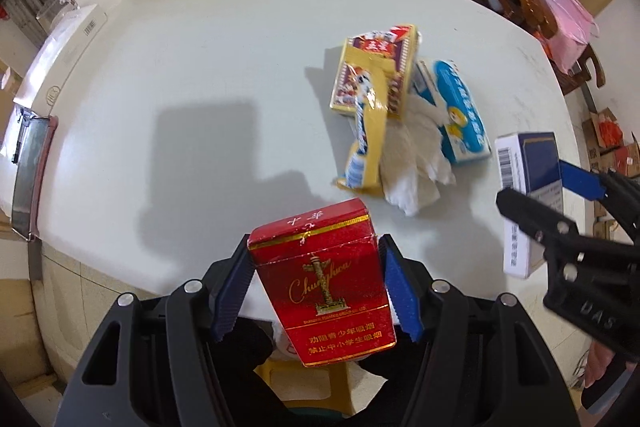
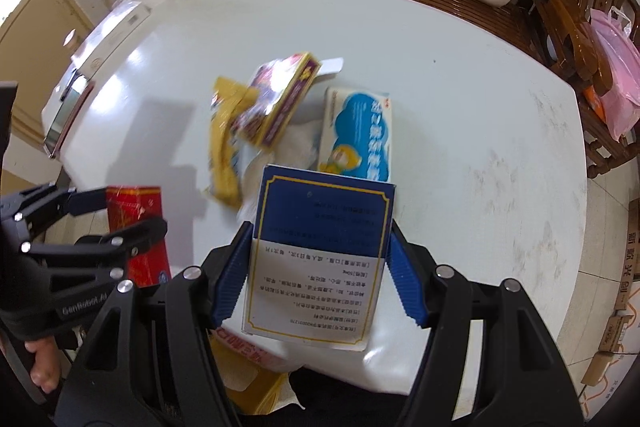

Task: Collect trash
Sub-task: 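Lift the red cigarette box and blue medicine box off the table, then carry both held boxes down over the white plastic bag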

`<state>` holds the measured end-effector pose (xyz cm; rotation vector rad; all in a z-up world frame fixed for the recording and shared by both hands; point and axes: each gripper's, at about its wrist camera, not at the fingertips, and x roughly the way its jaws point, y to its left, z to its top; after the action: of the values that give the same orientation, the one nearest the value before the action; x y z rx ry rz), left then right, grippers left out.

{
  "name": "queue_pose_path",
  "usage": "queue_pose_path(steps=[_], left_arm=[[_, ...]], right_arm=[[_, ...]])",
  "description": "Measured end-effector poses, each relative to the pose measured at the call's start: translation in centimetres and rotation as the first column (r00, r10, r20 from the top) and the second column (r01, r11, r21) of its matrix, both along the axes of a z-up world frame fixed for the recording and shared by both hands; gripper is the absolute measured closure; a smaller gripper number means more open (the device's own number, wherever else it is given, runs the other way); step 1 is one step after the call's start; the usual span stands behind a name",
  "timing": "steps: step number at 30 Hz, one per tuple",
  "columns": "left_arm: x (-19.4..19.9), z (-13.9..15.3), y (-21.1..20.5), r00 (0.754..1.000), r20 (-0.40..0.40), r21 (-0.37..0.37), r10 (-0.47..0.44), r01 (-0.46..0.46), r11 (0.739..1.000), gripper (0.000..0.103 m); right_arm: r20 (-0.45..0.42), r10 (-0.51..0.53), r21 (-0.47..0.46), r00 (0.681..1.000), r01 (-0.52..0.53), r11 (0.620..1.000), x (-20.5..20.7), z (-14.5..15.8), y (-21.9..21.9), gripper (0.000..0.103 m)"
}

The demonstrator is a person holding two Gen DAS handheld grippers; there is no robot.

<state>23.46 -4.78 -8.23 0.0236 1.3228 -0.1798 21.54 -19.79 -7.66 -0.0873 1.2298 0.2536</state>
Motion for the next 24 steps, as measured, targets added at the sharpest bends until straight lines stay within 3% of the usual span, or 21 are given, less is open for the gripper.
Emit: queue_pose_path(steps=[14,24], left_arm=[[-9.6,-1.4,0.6,0.993,0.035,-0.006,-0.114,0.114,0.993,0.042],[-15.1,-8.4,0.8,0.983,-0.027,-0.023,-0.183,0.183,0.983,0.042]], right_arm=[[0.004,0.042,-0.012,0.999,-0.042,0.999,-11.0,-2.0,1.7,0.040],[-0.065,0.044,-0.004,0.997,-0.044,0.999,-17.3,-8.7,3.4,0.040]])
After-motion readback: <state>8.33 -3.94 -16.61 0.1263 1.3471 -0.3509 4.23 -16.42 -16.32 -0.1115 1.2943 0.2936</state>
